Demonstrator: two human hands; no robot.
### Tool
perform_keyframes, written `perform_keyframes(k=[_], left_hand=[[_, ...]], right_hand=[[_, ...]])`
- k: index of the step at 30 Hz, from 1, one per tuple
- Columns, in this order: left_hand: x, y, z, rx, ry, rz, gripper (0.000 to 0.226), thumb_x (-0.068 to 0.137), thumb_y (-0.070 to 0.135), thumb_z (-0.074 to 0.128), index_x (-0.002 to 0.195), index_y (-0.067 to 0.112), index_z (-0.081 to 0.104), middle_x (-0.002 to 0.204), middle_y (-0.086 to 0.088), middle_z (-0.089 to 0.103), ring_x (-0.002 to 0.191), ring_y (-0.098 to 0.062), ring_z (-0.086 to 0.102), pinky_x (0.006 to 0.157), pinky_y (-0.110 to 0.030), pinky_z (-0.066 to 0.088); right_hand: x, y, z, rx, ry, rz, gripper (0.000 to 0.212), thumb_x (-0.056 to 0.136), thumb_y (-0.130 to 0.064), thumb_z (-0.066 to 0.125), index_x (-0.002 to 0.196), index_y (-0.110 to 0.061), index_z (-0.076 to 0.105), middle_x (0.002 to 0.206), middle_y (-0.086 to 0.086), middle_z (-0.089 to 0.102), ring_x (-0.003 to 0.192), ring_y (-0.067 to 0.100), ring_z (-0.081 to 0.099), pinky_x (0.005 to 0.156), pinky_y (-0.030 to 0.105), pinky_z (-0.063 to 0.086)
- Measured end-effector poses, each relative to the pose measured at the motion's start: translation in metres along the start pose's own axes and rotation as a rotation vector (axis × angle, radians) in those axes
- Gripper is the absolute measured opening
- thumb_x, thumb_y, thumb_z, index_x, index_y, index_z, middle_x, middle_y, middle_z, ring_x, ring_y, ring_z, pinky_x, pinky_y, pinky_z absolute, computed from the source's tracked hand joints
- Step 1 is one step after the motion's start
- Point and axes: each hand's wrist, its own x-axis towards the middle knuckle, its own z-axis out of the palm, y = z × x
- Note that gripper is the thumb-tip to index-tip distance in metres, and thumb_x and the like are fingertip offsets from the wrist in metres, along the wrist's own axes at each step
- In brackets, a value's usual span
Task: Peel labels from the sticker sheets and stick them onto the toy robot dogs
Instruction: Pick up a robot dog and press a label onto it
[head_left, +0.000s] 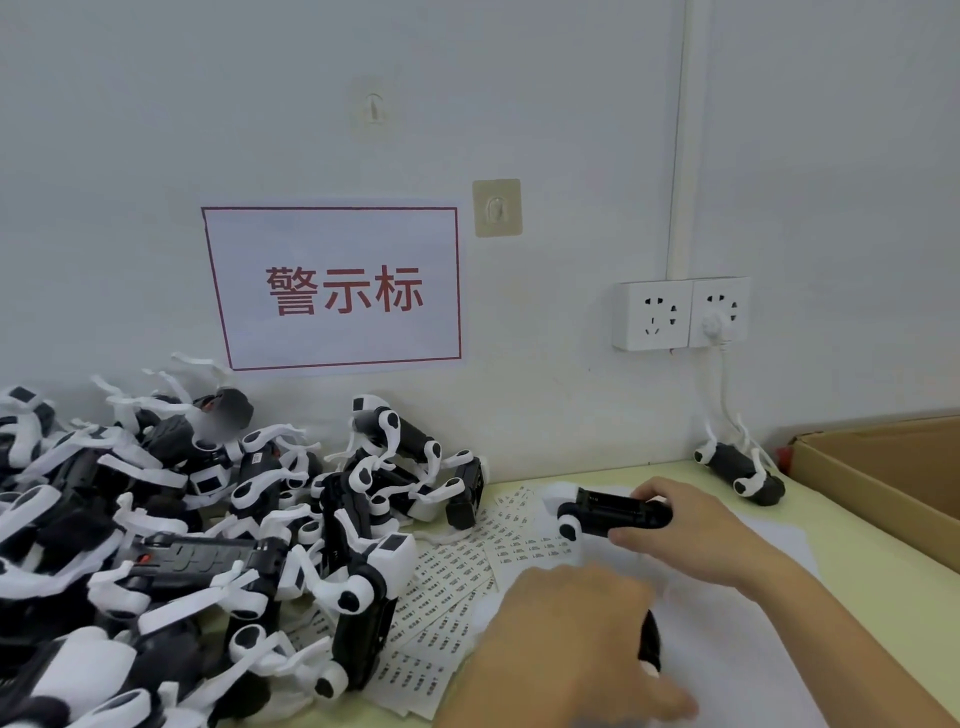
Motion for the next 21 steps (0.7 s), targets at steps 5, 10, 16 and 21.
perform_keyframes(k=[5,10,16,21], left_hand=[[0.001,-0.031,-0.011,0.059,0.028,-0.178,0.034,0.085,0.055,0.057,0.102,0.025,0.055,0.094,0.002,0.049,0.087,-0.024,0.051,0.072,-0.035,0.036],[0.0,-0.059,-0.017,0.027,-0.041,-0.37,0.033,0.087,0.054,0.055,0.101,0.026,0.049,0.095,0.007,0.049,0.088,-0.019,0.054,0.073,-0.032,0.04],[0.004,-0.062,-0.01,-0.057,-0.06,-0.451,0.054,0.089,0.059,0.056,0.127,0.022,0.045,0.124,0.001,0.056,0.115,-0.022,0.055,0.082,-0.031,0.041],[0.001,-0.074,-0.015,-0.142,-0.034,-0.34,0.113,0.07,0.069,0.076,0.152,0.022,0.015,0.154,-0.004,0.026,0.142,-0.025,0.03,0.102,-0.037,0.041]], right_hand=[[0.0,-0.001,0.001,0.022,0.02,-0.001,0.033,0.073,-0.04,0.084,0.096,-0.029,0.063,0.098,-0.002,0.068,0.083,0.014,0.066,0.068,0.026,0.048],[-0.006,-0.012,0.0,-0.035,-0.079,-0.006,0.039,0.071,-0.05,0.082,0.096,-0.03,0.061,0.089,-0.011,0.072,0.07,0.004,0.069,0.066,0.023,0.048],[-0.014,-0.036,0.009,-0.108,-0.201,0.011,0.043,0.077,-0.058,0.069,0.097,-0.025,0.052,0.067,-0.011,0.072,0.048,0.006,0.062,0.05,0.018,0.049],[-0.023,-0.051,0.002,-0.12,-0.318,-0.043,0.042,0.089,-0.068,0.051,0.094,-0.029,0.063,0.078,-0.004,0.074,0.057,0.015,0.073,0.052,0.021,0.053]])
